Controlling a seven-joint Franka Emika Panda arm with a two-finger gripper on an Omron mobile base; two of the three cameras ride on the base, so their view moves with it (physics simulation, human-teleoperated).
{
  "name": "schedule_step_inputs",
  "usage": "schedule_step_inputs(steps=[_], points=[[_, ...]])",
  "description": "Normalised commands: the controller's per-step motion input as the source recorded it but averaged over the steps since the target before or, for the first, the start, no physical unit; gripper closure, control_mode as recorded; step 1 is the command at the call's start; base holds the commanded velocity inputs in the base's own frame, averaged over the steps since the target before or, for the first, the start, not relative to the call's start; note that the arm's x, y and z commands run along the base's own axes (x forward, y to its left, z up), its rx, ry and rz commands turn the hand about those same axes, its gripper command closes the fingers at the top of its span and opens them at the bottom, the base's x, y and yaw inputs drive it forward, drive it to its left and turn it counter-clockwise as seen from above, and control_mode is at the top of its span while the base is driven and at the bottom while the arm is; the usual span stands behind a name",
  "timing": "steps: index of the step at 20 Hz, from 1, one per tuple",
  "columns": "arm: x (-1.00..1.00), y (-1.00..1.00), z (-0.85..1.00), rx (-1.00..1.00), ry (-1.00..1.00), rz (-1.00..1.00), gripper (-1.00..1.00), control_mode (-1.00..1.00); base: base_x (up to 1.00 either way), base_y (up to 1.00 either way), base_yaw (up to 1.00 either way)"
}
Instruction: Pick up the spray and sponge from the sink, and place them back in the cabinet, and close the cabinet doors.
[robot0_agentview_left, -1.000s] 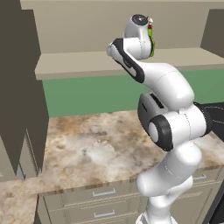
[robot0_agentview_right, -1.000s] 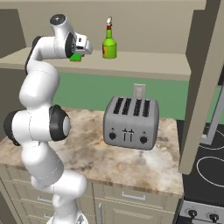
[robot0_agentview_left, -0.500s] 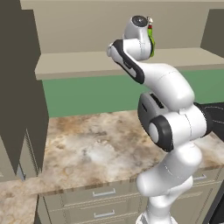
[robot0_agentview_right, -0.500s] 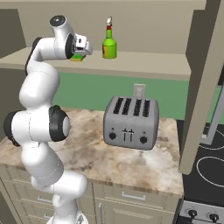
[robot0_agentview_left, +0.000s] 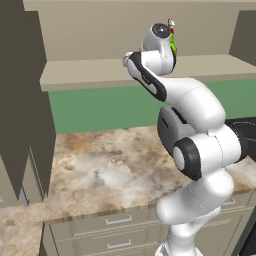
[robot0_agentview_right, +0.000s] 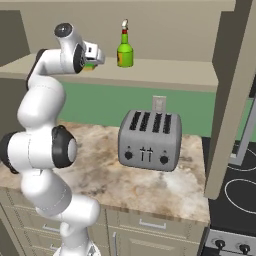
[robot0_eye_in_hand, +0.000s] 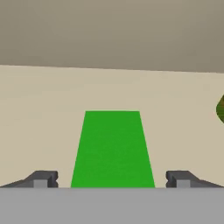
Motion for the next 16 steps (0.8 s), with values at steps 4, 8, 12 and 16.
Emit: schedule_step_inputs(steps=[4, 8, 12, 16], points=[[-0.34, 0.00, 0.04, 0.00, -0.05, 0.00, -1.00, -1.00, 0.00, 0.00, 0.00], [-0.45, 0.00, 0.18, 0.00, 0.00, 0.00, -1.00, -1.00, 0.00, 0.00, 0.00], [-0.53, 0.00, 0.26, 0.00, 0.00, 0.00, -1.00, -1.00, 0.00, 0.00, 0.00], [-0.52, -0.03, 0.37, 0.00, 0.00, 0.00, -1.00, -1.00, 0.00, 0.00, 0.00]])
